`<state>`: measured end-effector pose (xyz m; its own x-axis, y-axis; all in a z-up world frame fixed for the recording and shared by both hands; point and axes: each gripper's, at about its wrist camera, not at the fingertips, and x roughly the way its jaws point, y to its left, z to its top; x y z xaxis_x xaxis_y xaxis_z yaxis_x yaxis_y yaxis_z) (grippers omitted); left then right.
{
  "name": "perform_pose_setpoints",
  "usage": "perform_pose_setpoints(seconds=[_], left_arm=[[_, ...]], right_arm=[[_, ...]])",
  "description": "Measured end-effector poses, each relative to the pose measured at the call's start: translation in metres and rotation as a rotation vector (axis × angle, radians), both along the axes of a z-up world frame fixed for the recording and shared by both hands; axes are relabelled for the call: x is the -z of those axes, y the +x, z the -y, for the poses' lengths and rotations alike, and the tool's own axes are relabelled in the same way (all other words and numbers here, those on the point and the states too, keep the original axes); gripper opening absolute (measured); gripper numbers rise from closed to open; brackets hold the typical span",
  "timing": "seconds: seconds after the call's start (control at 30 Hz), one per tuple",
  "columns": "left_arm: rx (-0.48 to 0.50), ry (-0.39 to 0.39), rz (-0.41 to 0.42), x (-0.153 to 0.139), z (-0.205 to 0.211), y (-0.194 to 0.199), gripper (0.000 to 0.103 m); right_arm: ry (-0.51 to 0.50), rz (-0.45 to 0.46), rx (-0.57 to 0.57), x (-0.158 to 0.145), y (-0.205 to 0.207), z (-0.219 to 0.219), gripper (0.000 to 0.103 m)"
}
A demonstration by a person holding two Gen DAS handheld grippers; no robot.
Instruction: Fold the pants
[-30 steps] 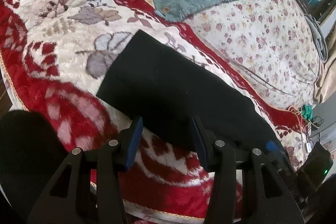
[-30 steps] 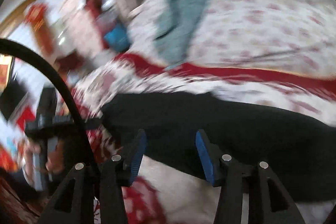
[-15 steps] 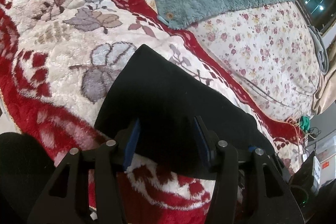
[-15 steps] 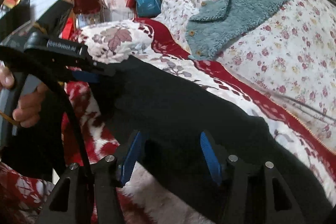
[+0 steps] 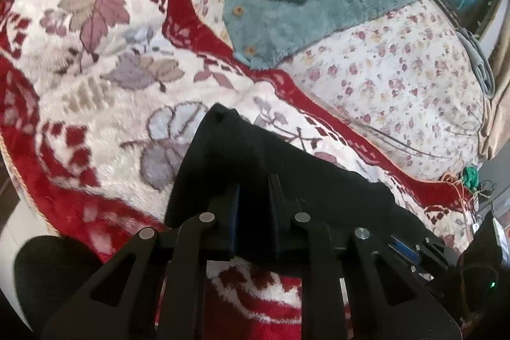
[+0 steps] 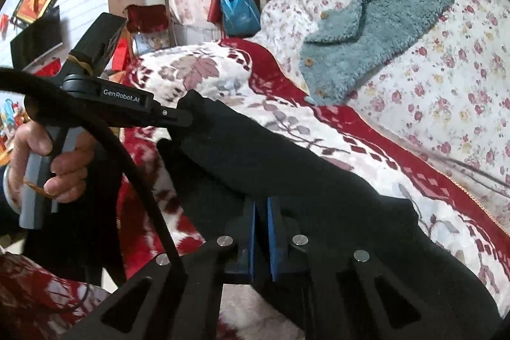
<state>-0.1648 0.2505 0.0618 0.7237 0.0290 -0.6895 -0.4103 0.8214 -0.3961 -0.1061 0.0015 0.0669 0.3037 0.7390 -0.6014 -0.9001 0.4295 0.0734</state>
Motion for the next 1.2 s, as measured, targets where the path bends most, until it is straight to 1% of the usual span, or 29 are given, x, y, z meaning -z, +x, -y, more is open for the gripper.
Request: perform_pose_setpoints(seconds=[0.07, 0.13, 0.2, 0.27, 0.3, 0.33, 0.37, 0.4, 0.43, 0.47, 0.5, 0.57, 0.63, 0.7, 0.73, 0.8, 0.83, 0.93, 1.03, 1.13, 1.2], left_arm=[[0.003, 0.01, -0.009, 0.001, 0.0, -0.005, 0.015], [-0.011, 0.031, -0.038, 0.009, -0.001, -0.008, 0.015], [-0.03, 0.035, -0.072, 0.021, -0.003, -0.009, 0.015], [-0.042, 0.017, -0.102, 0.036, -0.007, -0.006, 0.015], [-0.046, 0.014, -0.113, 0.041, -0.008, -0.005, 0.015], [-0.047, 0.01, -0.115, 0.042, -0.008, -0.006, 0.017], [-0.048, 0.006, -0.113, 0.041, -0.009, -0.006, 0.017], [-0.045, 0.005, -0.106, 0.038, -0.009, -0.008, 0.02], [-0.047, 0.012, -0.102, 0.034, -0.01, -0.01, 0.028], [-0.062, 0.03, -0.101, 0.029, -0.01, -0.013, 0.032], [-0.08, 0.045, -0.099, 0.023, -0.012, -0.016, 0.035], [-0.117, 0.079, -0.072, 0.009, -0.014, -0.025, 0.035], [-0.141, 0.11, -0.043, -0.006, -0.015, -0.033, 0.035], [-0.128, 0.119, -0.019, -0.016, -0.014, -0.035, 0.036], [-0.12, 0.121, -0.014, -0.017, -0.012, -0.033, 0.037], [-0.095, 0.128, -0.005, -0.021, -0.004, -0.028, 0.038], [-0.081, 0.13, -0.008, -0.02, 0.0, -0.024, 0.038], [-0.031, 0.123, -0.026, -0.015, 0.014, -0.011, 0.038], [0.0, 0.126, -0.037, -0.009, 0.027, -0.002, 0.038], [0.028, 0.13, -0.068, 0.002, 0.036, 0.007, 0.038], [0.039, 0.126, -0.098, 0.011, 0.038, 0.012, 0.038]], right_arm=[[-0.003, -0.009, -0.01, 0.0, -0.004, 0.0, 0.006], [-0.005, -0.016, -0.016, 0.003, -0.009, -0.001, 0.006], [-0.008, -0.033, -0.017, 0.012, -0.014, -0.005, 0.006], [-0.033, -0.021, -0.004, 0.026, -0.018, -0.012, 0.007], [-0.048, -0.033, 0.009, 0.033, -0.017, -0.015, 0.007], [-0.061, -0.065, 0.022, 0.04, -0.015, -0.017, 0.009], [-0.068, -0.101, 0.029, 0.043, -0.012, -0.018, 0.011], [-0.046, -0.124, 0.029, 0.04, -0.01, -0.015, 0.014], [-0.016, -0.141, 0.025, 0.035, -0.009, -0.011, 0.017], [0.025, -0.168, 0.028, 0.029, -0.007, -0.003, 0.025], [0.064, -0.185, 0.046, 0.023, -0.003, 0.007, 0.03], [0.11, -0.194, 0.12, 0.015, 0.007, 0.025, 0.03], [0.127, -0.199, 0.205, 0.01, 0.022, 0.039, 0.03], [0.138, -0.224, 0.276, 0.009, 0.043, 0.049, 0.03], [0.144, -0.242, 0.294, 0.01, 0.051, 0.05, 0.03], [0.167, -0.287, 0.297, 0.014, 0.066, 0.047, 0.03], [0.164, -0.295, 0.304, 0.015, 0.071, 0.043, 0.03], [0.163, -0.29, 0.331, 0.017, 0.081, 0.037, 0.03], [0.178, -0.284, 0.355, 0.016, 0.091, 0.037, 0.03], [0.119, -0.337, 0.365, 0.029, 0.105, 0.031, 0.03], [0.111, -0.363, 0.372, 0.034, 0.108, 0.031, 0.03]])
